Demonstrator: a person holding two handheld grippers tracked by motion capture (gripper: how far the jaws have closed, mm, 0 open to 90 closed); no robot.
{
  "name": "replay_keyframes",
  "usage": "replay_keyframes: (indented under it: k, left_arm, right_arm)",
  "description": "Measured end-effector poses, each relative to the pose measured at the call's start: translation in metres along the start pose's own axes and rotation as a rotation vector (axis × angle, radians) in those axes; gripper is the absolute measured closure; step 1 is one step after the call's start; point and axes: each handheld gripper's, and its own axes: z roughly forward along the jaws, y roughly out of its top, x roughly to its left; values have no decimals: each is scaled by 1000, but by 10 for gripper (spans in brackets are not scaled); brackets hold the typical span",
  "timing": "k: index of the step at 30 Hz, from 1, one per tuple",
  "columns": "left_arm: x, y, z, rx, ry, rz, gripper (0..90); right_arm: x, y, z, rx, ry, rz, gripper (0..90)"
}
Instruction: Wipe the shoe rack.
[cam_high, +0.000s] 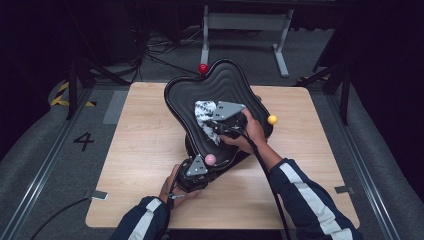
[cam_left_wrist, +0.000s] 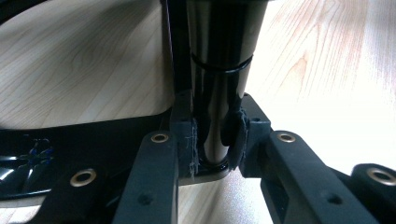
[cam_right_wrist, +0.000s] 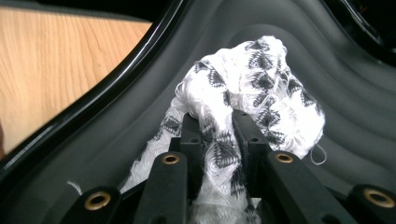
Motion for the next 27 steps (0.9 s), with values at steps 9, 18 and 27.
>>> replay_keyframes:
  k: [9, 18, 27]
  left_arm:
    - [0, 0, 0, 0, -1, -6, 733]
    - [1, 0, 0, 1, -1, -15, 734]
    - [2, 0, 0, 2, -4, -13, 734]
  right_arm:
    - [15, 7, 2, -3, -10, -68, 769]
    - [1, -1, 1, 4, -59, -47, 774]
    - [-41, -28, -10, 49, -183, 55, 776]
